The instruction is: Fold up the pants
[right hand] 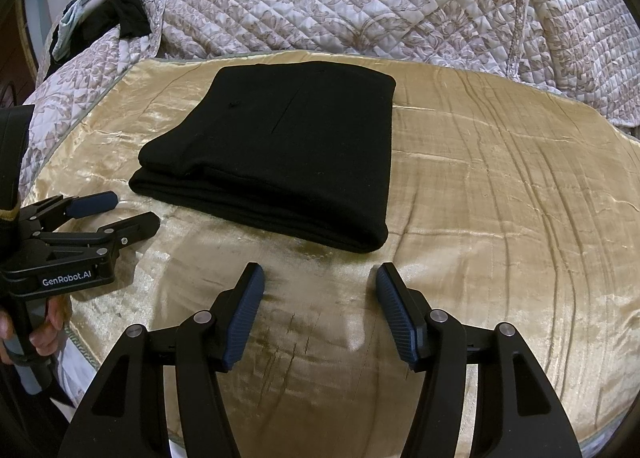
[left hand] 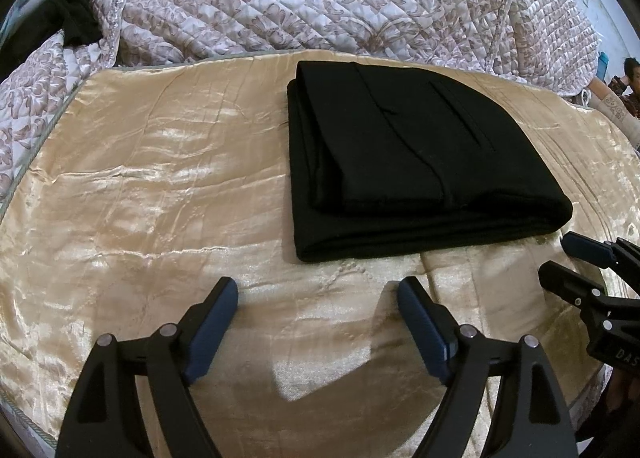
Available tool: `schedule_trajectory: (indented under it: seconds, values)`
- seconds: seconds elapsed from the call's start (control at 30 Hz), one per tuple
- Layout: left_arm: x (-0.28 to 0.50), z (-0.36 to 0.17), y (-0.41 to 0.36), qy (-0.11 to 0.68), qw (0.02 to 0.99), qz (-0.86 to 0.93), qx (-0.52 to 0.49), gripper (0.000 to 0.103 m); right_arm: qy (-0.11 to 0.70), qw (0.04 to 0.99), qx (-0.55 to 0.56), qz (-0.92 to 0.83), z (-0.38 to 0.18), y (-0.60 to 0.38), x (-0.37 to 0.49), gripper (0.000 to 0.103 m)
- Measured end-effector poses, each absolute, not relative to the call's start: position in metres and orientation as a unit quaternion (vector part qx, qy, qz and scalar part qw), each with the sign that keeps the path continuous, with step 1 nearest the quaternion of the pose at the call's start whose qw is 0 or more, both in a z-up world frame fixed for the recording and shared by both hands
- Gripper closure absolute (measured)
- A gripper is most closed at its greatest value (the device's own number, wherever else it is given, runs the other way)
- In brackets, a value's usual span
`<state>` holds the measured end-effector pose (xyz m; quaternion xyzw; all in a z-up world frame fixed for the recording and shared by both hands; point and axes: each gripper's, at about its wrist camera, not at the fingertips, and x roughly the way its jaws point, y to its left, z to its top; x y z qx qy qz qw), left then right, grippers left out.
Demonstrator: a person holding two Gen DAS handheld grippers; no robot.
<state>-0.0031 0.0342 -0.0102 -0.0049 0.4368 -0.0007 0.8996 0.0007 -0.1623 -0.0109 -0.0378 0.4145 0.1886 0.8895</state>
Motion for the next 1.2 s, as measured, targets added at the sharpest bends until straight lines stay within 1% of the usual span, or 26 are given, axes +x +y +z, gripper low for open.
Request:
schedule_trajectory:
  seconds: [1.2]
  values:
    - [-0.0019, -0.0107, 0.0385, 0.433, 0.901, 0.001, -0.005, 0.016, 0.408, 0.892, -0.046, 0.187, -0.0115, -0.1606, -0.0009, 0.043]
